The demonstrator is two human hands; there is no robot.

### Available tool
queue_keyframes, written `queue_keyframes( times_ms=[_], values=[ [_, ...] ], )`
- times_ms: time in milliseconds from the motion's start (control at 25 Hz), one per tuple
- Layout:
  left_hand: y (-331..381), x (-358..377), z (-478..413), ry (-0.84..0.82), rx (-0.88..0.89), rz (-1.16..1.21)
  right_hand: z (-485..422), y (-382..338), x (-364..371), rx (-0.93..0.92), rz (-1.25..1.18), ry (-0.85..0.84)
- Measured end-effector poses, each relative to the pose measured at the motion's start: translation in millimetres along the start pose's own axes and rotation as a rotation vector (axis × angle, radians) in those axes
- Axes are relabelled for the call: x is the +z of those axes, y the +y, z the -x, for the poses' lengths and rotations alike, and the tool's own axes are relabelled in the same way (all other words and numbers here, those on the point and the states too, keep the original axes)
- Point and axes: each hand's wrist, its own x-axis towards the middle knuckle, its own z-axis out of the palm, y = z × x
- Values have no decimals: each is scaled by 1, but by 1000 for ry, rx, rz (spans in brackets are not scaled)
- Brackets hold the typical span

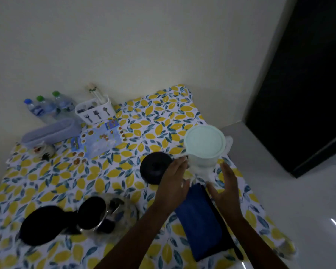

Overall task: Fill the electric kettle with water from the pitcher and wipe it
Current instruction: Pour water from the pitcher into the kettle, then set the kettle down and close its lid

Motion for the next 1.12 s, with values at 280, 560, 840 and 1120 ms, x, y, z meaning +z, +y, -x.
queue_keyframes(
  times_ms=[280, 560, 840, 1120],
  values=[
    [-44, -57, 124, 75, -165, 5, 86, -52, 78, -212, 121, -439],
    [-91, -134, 203, 345, -263, -106, 124, -103, 149, -369, 163, -605],
    [-140, -185, 253, 557, -612, -9, 140, -135, 180, -233, 198, -591],
    [-136, -192, 235, 469, -437, 217, 140, -143, 181, -231, 191, -604]
  ],
)
